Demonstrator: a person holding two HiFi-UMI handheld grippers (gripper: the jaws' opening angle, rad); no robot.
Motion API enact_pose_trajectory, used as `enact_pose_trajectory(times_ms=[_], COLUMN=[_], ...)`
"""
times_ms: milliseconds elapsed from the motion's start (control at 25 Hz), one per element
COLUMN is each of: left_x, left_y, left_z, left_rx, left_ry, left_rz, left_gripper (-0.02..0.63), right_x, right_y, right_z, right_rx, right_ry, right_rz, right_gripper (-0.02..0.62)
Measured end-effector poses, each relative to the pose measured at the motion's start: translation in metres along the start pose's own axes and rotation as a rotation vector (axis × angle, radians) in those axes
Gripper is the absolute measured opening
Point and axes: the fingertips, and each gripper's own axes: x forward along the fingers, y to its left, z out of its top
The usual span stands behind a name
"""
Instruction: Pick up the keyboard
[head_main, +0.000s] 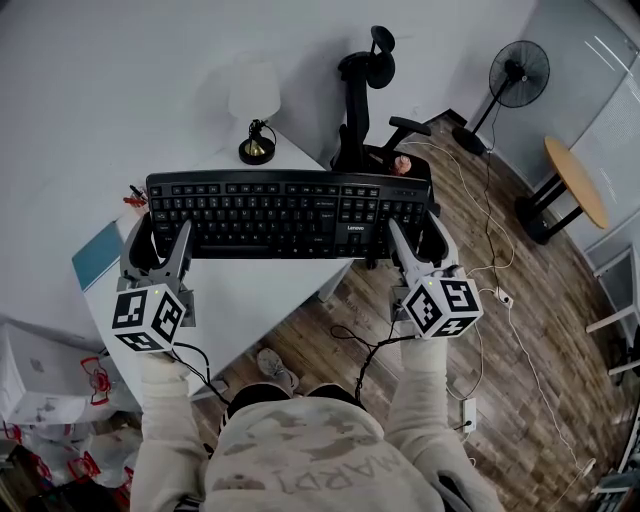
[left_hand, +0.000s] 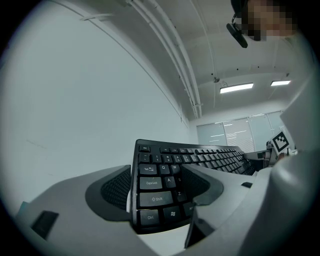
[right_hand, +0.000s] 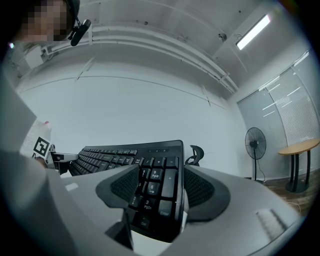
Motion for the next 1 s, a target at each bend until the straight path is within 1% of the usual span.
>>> enact_pose_trajectory(times_ms=[720,1000], left_x=[-0.005,0.000], left_y=[-0.008,0.004], left_z=[0.008,0.000], left_rx=[-0.005,-0.011], left_ry=[-0.030,-0.024], left_rz=[0.003,0.007], left_gripper=[0.314,0.314], right_x=[-0.009,0.002], right_y=[-0.003,0.003], right_z=[0.006,-0.003], right_rx=[0.000,-0.001], right_ry=[-0.022,-0.017], right_rz=[0.005,0.006], right_gripper=[0.287,0.287])
